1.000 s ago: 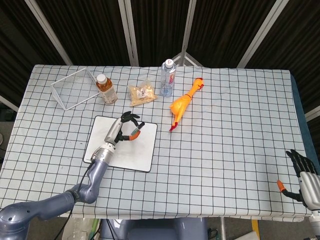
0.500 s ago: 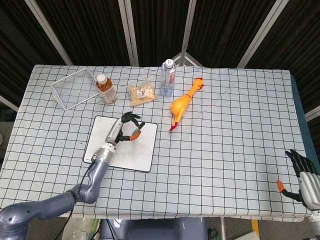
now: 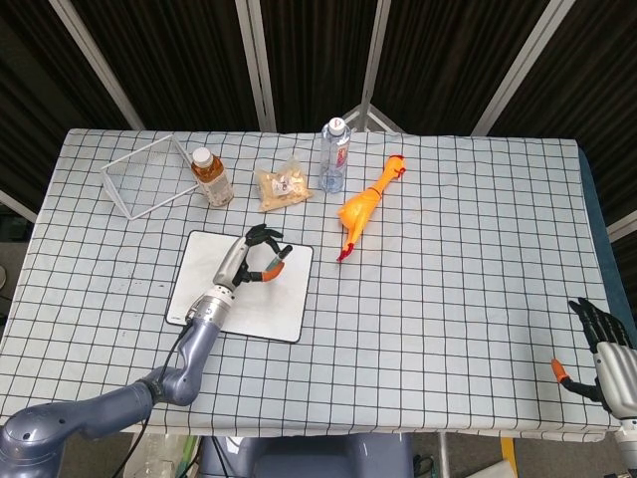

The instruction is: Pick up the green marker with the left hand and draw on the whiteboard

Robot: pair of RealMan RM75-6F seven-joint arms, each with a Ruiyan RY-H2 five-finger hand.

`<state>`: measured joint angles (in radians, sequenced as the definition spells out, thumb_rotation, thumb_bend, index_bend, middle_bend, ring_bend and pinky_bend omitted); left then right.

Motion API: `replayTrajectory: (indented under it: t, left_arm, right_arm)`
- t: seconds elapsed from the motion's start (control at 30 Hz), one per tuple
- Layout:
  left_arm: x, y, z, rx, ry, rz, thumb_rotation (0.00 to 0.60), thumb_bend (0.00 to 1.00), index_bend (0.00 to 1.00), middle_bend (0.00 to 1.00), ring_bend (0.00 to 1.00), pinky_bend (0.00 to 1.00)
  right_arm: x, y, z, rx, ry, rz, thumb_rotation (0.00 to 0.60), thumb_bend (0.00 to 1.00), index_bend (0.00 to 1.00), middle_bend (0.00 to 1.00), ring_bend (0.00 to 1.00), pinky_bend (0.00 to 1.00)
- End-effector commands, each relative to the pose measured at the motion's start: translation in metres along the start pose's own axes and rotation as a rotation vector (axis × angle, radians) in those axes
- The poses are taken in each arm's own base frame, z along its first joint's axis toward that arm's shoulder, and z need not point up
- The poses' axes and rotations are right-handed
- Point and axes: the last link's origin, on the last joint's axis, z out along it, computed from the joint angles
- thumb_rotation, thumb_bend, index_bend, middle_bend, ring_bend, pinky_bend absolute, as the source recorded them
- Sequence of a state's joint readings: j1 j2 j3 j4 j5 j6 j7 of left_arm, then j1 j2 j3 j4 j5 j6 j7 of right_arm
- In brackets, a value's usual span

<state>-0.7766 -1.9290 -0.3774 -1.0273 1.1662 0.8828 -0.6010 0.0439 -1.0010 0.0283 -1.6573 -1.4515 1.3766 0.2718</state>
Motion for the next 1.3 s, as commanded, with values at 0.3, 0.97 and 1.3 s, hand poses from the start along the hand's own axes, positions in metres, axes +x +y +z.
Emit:
replayTrajectory:
  t: [0.3,0.97,1.3]
  left_arm:
    - [0.006,-0.005,-0.006,0.013,0.002,0.014,0.6,0.53,0.75,0.26,0.07,0.09]
    - [0.041,-0.018,-0.049,0.047,0.037,0.049,0.6,0.54,0.77,0.27,0.07,0.09]
    - [0.07,-0.032,-0.094,0.107,0.074,0.068,0.6,0.54,0.77,0.27,0.07,0.09]
  right_arm:
    - [0.0,-0.001,0.0,0.003,0.002,-0.001,0.6,0.35,0.0,0.0,0.0,0.0]
    - [0.0,-0.002,0.001,0.009,0.018,-0.018,0.6,0.35,0.0,0.0,0.0,0.0]
    - [0.001,-0.005,0.0,0.02,0.037,-0.021,0.6,0.35,0.0,0.0,0.0,0.0]
